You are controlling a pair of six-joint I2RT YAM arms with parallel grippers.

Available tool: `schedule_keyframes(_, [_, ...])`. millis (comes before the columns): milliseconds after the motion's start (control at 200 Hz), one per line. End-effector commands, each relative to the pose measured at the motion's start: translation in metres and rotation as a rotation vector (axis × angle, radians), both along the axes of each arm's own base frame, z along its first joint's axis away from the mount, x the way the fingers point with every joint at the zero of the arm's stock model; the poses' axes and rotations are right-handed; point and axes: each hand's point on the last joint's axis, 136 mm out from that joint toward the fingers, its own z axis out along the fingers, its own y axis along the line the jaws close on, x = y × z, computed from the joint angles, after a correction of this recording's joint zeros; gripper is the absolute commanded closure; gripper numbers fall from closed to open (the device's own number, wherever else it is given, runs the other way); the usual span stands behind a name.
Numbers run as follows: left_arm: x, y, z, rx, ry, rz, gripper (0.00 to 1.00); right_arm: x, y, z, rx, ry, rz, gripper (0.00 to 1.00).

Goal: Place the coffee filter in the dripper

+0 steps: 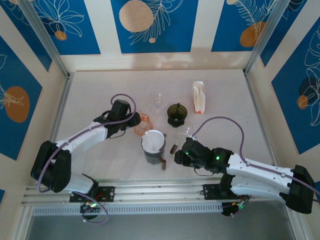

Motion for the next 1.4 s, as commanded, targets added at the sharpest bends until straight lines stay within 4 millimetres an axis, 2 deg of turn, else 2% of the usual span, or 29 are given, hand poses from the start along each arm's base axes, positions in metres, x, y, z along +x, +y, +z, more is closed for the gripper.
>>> schedule_keyframes(0, [0.017,0.003,0.003,0.047,-0.017,0.005,0.45,-0.004,-0.003,-0.004,0.006,0.012,-0.01,0.53])
schedule_keyframes(235, [0.019,0.006,-0.017,0.138,0.072,-0.007,0.51,-0.004,-0.01,-0.004,0.007,0.004,-0.023,0.53])
schedule_keyframes(415, [0.016,0.01,-0.029,0.201,0.129,-0.022,0.63,-0.004,-0.013,-0.004,0.017,-0.003,-0.026,0.52])
schedule_keyframes(640, [0.009,0.017,-0.029,0.227,0.144,-0.014,0.75,-0.004,-0.018,-0.005,0.02,-0.009,-0.029,0.52])
schedule_keyframes(785, [0.002,0.019,-0.02,0.208,0.137,-0.01,0.85,-0.004,-0.02,-0.003,0.033,-0.012,-0.027,0.52])
schedule_keyframes(1055, [-0.025,0.039,-0.009,0.207,0.152,0.011,0.88,-0.009,-0.017,-0.007,0.048,0.004,0.0,0.51])
schedule_keyframes(1395, [-0.084,0.092,-0.007,0.283,0.203,0.065,0.88,-0.019,-0.004,-0.011,0.096,0.027,0.087,0.5])
